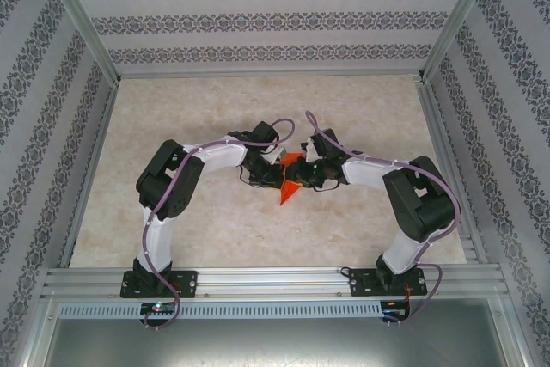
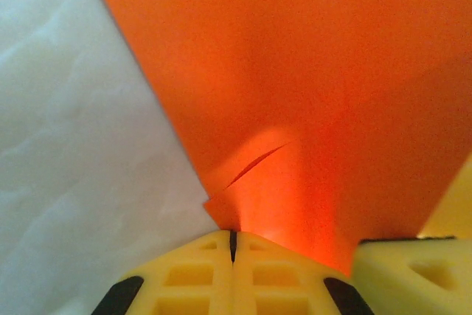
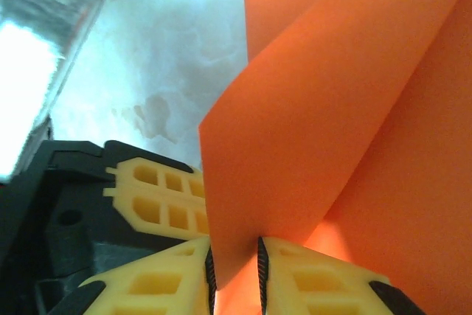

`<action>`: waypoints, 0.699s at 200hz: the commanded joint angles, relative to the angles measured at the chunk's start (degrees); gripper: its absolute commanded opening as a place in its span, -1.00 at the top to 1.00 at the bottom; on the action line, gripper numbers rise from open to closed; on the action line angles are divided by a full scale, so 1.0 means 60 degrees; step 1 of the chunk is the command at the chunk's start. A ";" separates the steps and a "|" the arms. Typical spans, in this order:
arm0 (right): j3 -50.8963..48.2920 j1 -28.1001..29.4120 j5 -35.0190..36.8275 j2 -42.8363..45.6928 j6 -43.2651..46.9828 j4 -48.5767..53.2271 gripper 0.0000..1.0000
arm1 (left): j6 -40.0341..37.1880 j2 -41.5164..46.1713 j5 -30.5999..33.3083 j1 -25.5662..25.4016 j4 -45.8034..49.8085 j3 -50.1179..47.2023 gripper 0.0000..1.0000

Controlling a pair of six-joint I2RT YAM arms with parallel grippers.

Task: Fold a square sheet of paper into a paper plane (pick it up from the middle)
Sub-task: Fourth fold the wing at the center of the table.

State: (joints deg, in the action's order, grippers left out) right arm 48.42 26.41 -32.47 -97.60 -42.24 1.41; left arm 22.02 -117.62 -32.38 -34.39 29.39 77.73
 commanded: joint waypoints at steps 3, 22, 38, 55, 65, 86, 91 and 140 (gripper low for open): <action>-0.0102 -0.0074 -0.0140 0.0256 -0.0151 -0.0484 0.52 | -0.0160 -0.0440 0.0372 0.0070 -0.0521 -0.0212 0.92; -0.0185 -0.0132 -0.0144 0.0284 -0.0193 -0.0547 0.51 | -0.0184 -0.0408 0.0379 0.0078 -0.0533 -0.0253 0.92; -0.0264 -0.0176 -0.0125 0.0366 -0.0226 -0.0590 0.49 | -0.0183 -0.0391 0.0377 0.0085 -0.0533 -0.0285 0.92; -0.0314 -0.0210 -0.0124 0.0466 -0.0240 -0.0579 0.49 | -0.0174 -0.0391 0.0377 0.0078 -0.0538 -0.0292 0.92; -0.0321 -0.0224 -0.0098 0.0523 -0.0242 -0.0585 0.49 | -0.0176 -0.0391 0.0381 0.0078 -0.0533 -0.0283 0.92; -0.0350 -0.0271 -0.0041 0.0666 -0.0213 -0.0488 0.48 | -0.0176 -0.0391 0.0379 0.0081 -0.0533 -0.0256 0.92; -0.0352 -0.0297 -0.0038 0.0694 -0.0200 -0.0460 0.49 | -0.0174 -0.0405 0.0379 0.0092 -0.0533 -0.0256 0.92; -0.0384 -0.0356 -0.0022 0.0729 -0.0108 -0.0319 0.56 | -0.0166 -0.0450 0.0352 0.0092 -0.0562 -0.0212 0.92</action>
State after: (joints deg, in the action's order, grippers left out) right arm 46.81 24.84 -32.60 -94.00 -43.33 -0.84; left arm 22.02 -117.62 -32.95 -34.11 29.08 77.49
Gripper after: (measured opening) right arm 0.234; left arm 0.067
